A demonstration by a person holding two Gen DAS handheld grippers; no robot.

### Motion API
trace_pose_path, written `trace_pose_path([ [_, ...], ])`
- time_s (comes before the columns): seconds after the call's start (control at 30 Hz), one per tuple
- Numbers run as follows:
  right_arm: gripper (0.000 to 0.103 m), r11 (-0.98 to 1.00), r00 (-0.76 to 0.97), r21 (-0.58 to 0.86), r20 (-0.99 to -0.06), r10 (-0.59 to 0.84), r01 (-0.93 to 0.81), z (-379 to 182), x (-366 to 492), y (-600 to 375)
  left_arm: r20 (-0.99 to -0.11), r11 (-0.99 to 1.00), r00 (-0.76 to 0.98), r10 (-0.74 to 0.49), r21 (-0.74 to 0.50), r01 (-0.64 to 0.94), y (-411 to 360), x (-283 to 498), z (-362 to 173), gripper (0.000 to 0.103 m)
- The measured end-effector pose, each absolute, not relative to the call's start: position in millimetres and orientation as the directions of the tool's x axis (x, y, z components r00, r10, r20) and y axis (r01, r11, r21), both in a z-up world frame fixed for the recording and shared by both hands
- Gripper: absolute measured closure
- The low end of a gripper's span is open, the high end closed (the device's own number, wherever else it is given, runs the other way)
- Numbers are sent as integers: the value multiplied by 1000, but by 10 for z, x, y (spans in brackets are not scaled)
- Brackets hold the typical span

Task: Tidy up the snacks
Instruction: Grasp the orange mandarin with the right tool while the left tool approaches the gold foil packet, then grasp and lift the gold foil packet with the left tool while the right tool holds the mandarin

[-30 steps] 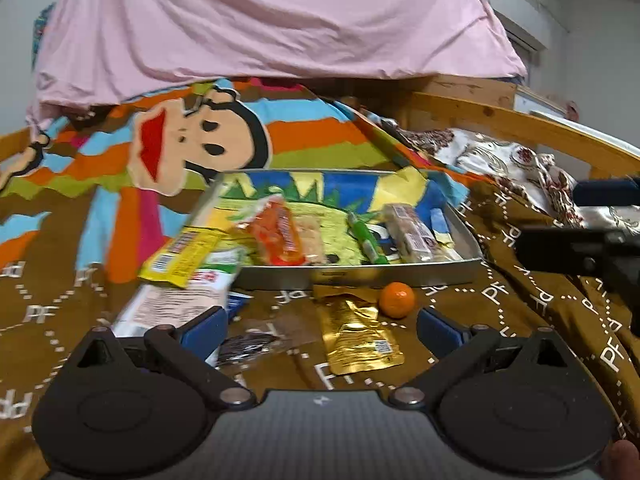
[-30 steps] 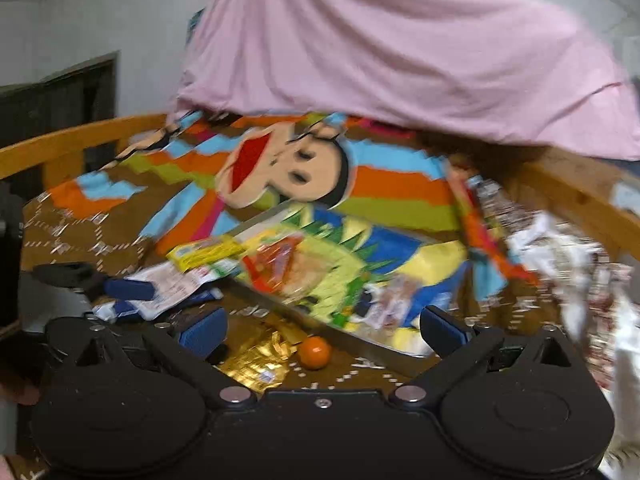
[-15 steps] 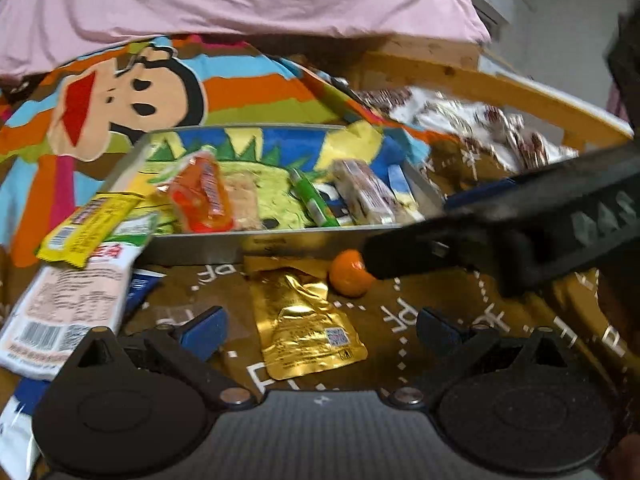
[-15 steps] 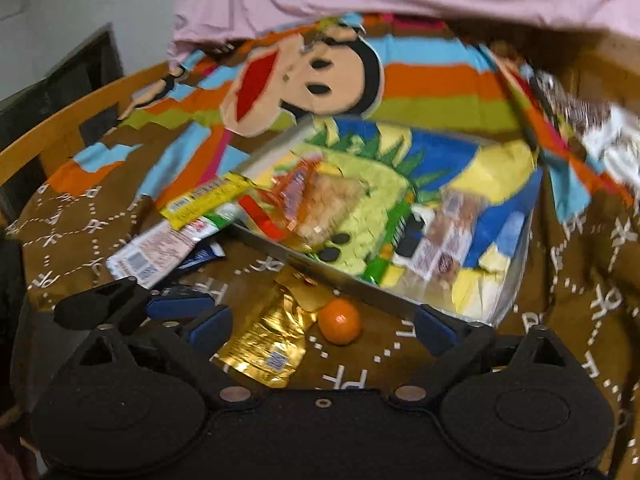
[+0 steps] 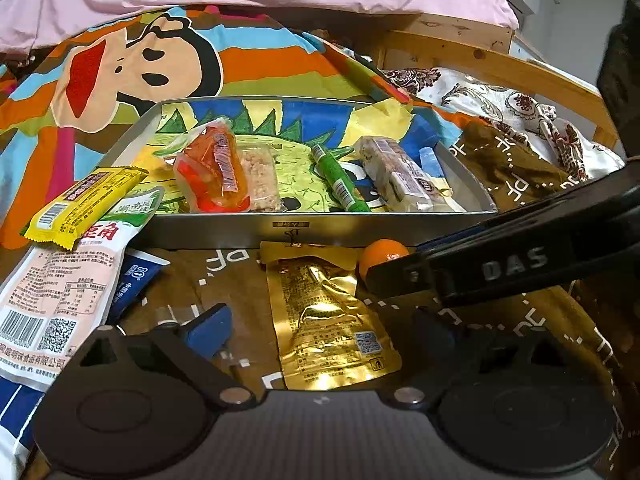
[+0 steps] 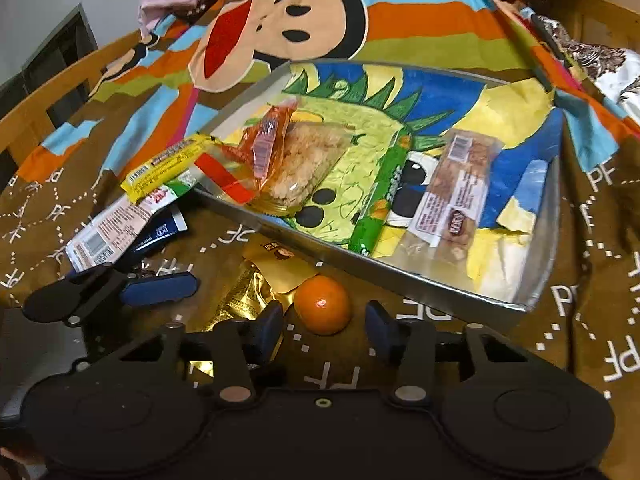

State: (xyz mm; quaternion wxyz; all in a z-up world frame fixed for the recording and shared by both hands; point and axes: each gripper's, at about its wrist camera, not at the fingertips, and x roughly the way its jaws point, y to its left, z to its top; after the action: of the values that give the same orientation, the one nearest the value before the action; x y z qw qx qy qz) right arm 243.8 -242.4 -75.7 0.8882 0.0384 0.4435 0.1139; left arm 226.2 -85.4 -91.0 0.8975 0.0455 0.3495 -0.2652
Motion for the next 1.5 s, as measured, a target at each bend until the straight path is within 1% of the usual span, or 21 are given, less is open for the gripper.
trace_pose_path([
  [0.03,69,973,577,160,-785,228,-167,-762,2445,-2412,-654,856,616,-439,-97,507,-857,2264,-912,8],
  [0.13,70,977,571,151,-794,210,-150,-716,2441,-2415,-659,857,618,-429,-82,508,-871,2277,-921,13],
  [0.2,70,983,567,133,-804,180,-123,-671,2437,-2439,-660,859,620,-425,-77,507,-871,2288,-921,20],
  [0.23,70,987,563,129,-810,163,-101,-640,2434,-2471,-660,859,621,-423,-74,506,-870,2294,-919,21],
  [0.3,70,989,558,130,-817,148,-71,-591,2419,-2537,-658,859,621,-425,-76,507,-867,2311,-913,26],
  [0.53,70,990,543,134,-830,129,-30,-624,2395,-2644,-672,867,607,-425,-111,485,-896,2486,-917,27],
  [0.73,70,988,550,152,-824,136,-17,-655,2407,-2662,-687,871,578,-440,-171,460,-873,2643,-921,28],
  [0.77,70,988,551,153,-823,136,-16,-660,2407,-2662,-688,874,577,-440,-179,453,-862,2661,-921,30],
  [0.8,70,988,551,151,-823,135,-16,-666,2403,-2660,-689,879,580,-434,-181,442,-851,2675,-920,35],
  [0.83,70,989,552,149,-823,132,-15,-671,2400,-2652,-690,882,583,-428,-180,435,-844,2681,-919,38],
  [0.87,70,989,553,146,-823,131,-17,-672,2398,-2642,-692,884,583,-426,-181,431,-835,2685,-915,41],
  [0.9,70,989,555,143,-822,131,-22,-669,2394,-2632,-694,886,583,-423,-183,425,-827,2689,-908,46],
  [0.93,70,990,556,141,-821,131,-25,-667,2393,-2621,-696,888,583,-420,-183,421,-821,2693,-902,49],
  [1.0,70,990,557,137,-820,133,-34,-661,2377,-2595,-700,890,578,-420,-192,414,-805,2688,-883,54],
  [1.1,70,990,559,127,-818,136,-55,-666,2342,-2549,-711,894,563,-421,-223,388,-763,2667,-846,59],
  [1.27,70,992,564,85,-817,124,-95,-699,2256,-2420,-718,893,542,-437,-275,356,-674,2573,-801,62],
  [1.4,70,987,576,-7,-813,86,-158,-723,2156,-2249,-729,900,547,-411,-229,370,-710,2438,-759,63],
  [1.43,70,986,578,-15,-811,84,-165,-719,2135,-2233,-729,901,551,-406,-217,377,-719,2398,-745,65],
  [1.5,70,986,580,-12,-810,90,-169,-707,2103,-2217,-727,900,558,-401,-198,388,-724,2317,-704,66],
])
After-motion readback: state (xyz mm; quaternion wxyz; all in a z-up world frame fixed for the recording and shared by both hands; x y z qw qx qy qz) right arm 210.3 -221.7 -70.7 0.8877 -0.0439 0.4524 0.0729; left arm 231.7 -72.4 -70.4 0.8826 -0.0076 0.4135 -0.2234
